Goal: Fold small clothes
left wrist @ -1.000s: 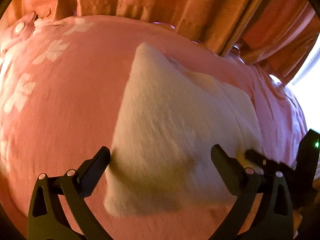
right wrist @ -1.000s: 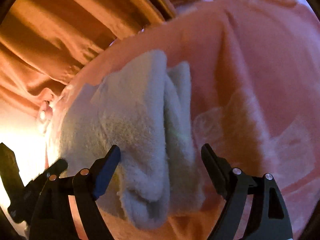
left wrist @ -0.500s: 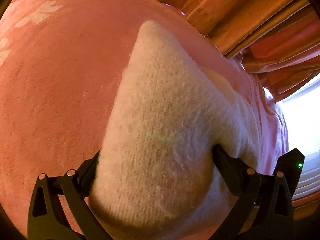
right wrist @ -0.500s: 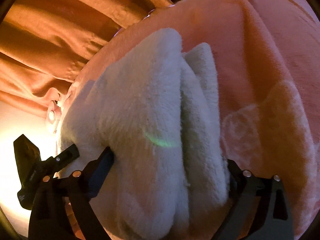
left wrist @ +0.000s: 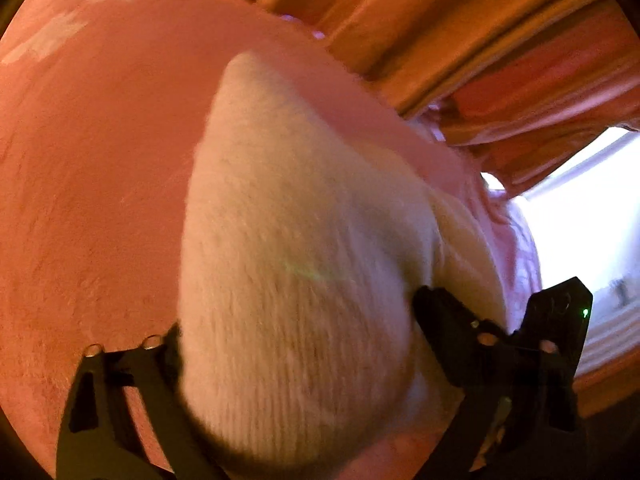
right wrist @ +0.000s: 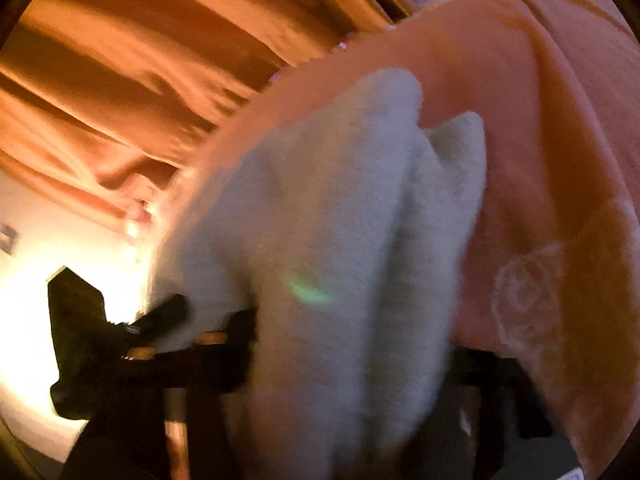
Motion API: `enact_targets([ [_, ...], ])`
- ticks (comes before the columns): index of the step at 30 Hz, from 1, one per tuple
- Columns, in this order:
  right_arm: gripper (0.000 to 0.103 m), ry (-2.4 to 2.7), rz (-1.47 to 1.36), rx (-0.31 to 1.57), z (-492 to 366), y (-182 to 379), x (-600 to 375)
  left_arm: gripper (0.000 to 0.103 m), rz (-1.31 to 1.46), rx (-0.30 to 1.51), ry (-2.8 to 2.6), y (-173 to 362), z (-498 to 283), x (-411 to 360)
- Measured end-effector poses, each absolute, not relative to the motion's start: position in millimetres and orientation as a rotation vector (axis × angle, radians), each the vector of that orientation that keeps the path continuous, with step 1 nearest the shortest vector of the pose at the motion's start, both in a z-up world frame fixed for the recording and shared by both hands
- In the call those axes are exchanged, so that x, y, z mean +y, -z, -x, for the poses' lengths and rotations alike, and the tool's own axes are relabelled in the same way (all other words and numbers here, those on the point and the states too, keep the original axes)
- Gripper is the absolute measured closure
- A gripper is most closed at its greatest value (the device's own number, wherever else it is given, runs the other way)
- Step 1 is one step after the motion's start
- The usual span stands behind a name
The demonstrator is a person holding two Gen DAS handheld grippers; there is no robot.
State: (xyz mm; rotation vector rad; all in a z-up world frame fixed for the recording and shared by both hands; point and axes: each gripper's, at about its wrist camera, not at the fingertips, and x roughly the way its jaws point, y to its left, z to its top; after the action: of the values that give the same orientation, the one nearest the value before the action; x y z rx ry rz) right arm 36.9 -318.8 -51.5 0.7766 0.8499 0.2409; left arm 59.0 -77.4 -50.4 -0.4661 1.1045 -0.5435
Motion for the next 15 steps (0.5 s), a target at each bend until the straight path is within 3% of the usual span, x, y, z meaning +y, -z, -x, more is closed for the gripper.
enact_targets([
  [2,0.063,-0.268,-0.784,0.794,-26,31,-319,0.035,0.537,1.106,0.634,41,-55,-75],
  [4,0.063,-0.270,-0.754,0.729,-9,2,-318,0.040,0.602,1.110,0.703,33,-50,-71],
  [8,0.064,-0.299,-0.695,0.596,24,-55,-316,0.040,0.650,1.032,0.813,-10,-34,-67],
  [15,0.063,-0.451,-0.527,0.316,54,-170,-276,0.039,0.479,0.659,0.880,-157,2,-17],
])
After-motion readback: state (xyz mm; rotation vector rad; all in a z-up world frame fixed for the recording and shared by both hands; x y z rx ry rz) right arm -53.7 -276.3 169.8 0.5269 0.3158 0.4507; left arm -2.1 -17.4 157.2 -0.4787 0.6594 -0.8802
